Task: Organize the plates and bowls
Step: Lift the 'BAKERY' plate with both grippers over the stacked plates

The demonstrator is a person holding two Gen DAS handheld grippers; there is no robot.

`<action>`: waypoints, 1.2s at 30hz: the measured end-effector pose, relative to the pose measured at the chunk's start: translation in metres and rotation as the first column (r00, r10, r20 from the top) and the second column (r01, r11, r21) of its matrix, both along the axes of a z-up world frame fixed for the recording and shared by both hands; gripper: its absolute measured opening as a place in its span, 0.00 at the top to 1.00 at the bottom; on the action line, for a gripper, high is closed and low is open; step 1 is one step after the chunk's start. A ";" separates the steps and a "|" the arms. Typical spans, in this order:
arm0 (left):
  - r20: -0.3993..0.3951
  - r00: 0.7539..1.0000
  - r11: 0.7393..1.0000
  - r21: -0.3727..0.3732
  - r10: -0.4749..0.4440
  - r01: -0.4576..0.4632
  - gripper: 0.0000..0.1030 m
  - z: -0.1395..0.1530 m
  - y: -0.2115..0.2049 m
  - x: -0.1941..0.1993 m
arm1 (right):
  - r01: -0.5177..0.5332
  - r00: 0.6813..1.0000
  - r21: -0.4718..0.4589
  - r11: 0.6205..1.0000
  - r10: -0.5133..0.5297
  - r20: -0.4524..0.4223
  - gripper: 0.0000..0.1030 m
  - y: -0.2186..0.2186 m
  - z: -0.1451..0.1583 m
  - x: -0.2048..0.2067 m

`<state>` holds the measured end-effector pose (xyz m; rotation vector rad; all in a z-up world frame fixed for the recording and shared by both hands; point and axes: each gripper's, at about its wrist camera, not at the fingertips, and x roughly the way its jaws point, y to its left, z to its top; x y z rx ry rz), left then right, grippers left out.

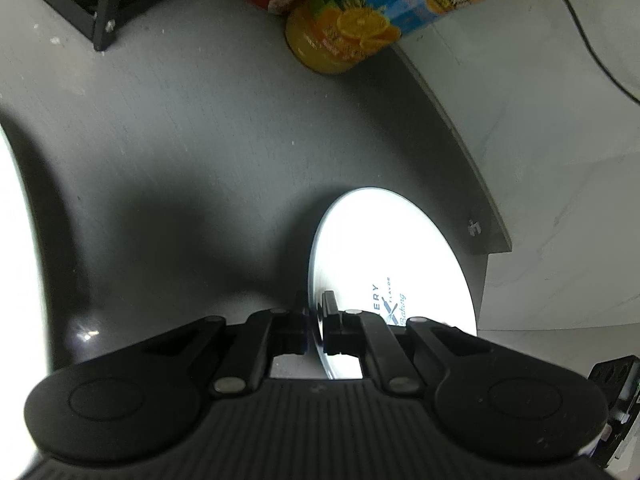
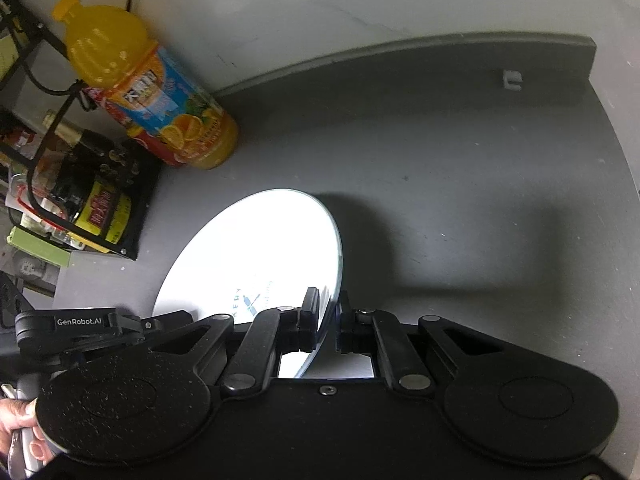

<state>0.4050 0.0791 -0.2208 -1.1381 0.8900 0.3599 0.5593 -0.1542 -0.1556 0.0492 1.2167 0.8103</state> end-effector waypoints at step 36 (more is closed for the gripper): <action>0.006 0.990 0.989 0.054 -0.141 0.140 0.96 0.045 0.088 -0.120 | 0.159 0.987 0.068 0.985 -0.160 0.008 0.93 0.065 0.029 -0.146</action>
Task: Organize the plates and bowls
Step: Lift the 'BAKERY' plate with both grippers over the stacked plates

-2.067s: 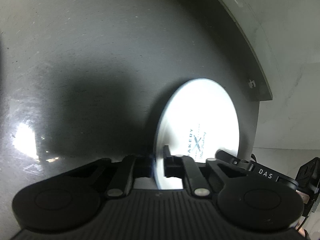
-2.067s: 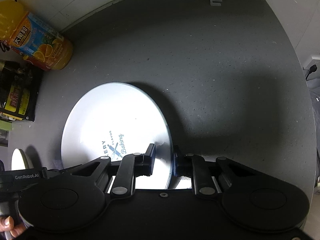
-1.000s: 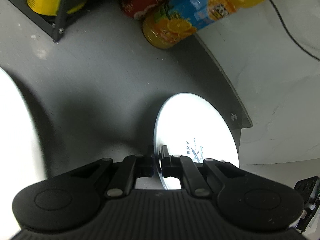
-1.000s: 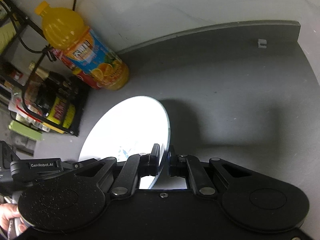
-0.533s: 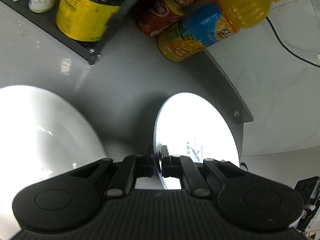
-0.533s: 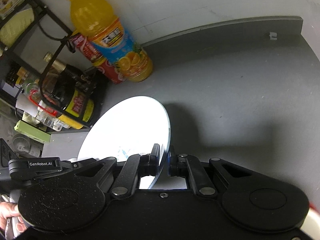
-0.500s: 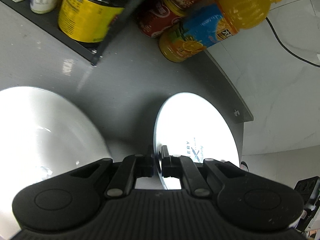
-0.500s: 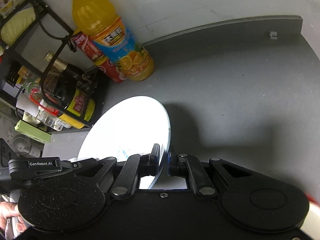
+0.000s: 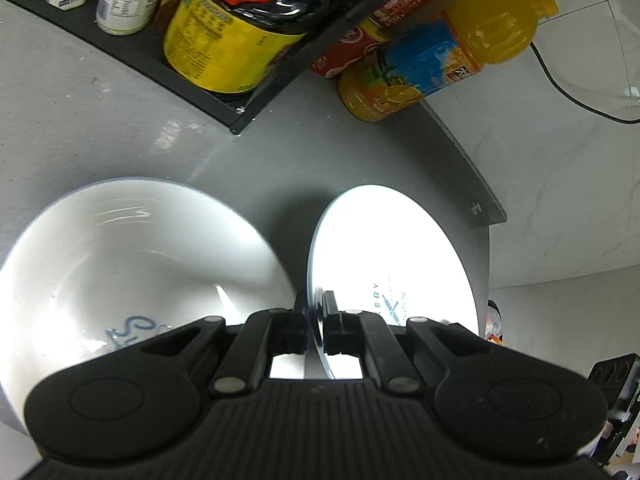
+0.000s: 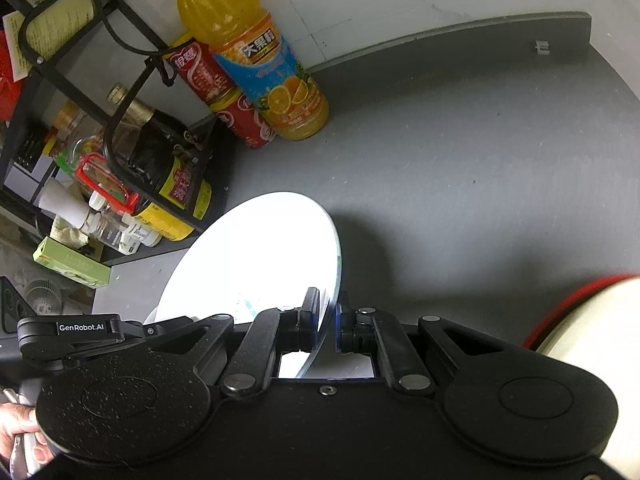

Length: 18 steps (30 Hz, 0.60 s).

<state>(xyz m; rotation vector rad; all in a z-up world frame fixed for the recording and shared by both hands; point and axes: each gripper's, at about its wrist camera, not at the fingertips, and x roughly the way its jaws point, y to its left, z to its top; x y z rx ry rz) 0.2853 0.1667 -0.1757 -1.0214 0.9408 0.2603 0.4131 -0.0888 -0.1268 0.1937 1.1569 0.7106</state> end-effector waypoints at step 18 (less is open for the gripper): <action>-0.024 0.999 0.999 0.000 -0.048 0.048 0.96 -0.010 0.025 -0.046 | 0.034 0.999 -0.006 0.999 -0.034 -0.015 0.92 0.022 -0.010 -0.047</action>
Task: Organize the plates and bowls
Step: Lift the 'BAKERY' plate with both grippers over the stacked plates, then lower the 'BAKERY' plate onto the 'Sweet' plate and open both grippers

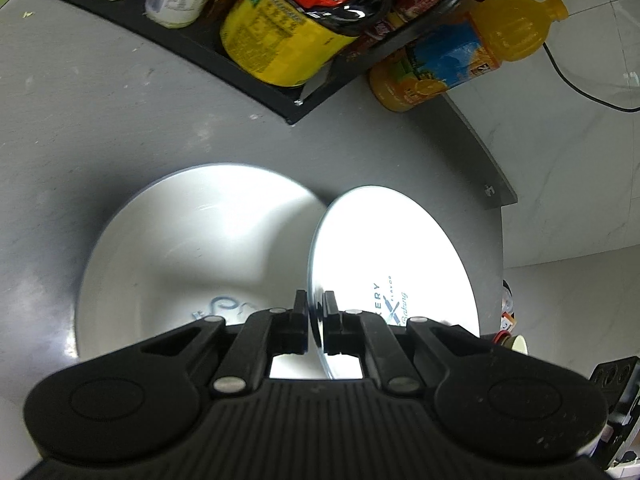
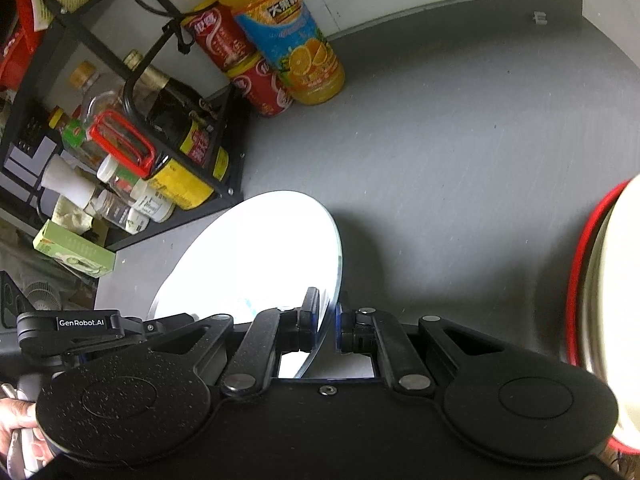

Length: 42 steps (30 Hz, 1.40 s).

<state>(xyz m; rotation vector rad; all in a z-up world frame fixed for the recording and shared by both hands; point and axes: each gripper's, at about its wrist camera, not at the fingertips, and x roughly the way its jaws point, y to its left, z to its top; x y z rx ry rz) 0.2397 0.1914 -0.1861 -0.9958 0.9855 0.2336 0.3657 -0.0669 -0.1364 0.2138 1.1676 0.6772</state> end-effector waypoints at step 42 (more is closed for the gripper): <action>-0.130 0.989 0.997 0.058 0.065 -0.058 0.92 -0.027 0.021 -0.061 | -0.105 0.994 -0.133 0.986 0.108 0.015 0.93 0.049 -0.003 -0.046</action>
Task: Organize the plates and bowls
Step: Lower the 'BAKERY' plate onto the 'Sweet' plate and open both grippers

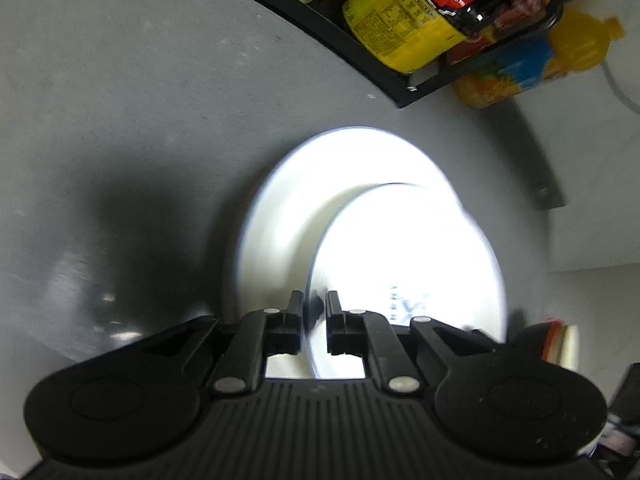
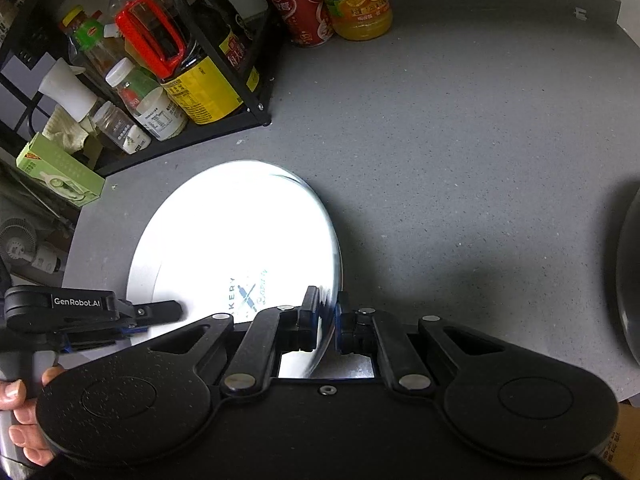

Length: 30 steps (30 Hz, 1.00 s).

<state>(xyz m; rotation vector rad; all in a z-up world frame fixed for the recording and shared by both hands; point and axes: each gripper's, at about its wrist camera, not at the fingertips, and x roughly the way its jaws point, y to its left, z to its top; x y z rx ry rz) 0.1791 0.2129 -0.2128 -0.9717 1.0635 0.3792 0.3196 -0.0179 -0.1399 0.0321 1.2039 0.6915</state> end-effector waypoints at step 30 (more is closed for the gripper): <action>-0.054 0.998 0.954 0.297 -0.021 0.036 0.47 0.050 -0.009 -0.004 | 0.006 0.999 -0.022 1.000 -0.007 -0.046 0.78 0.012 -0.022 -0.011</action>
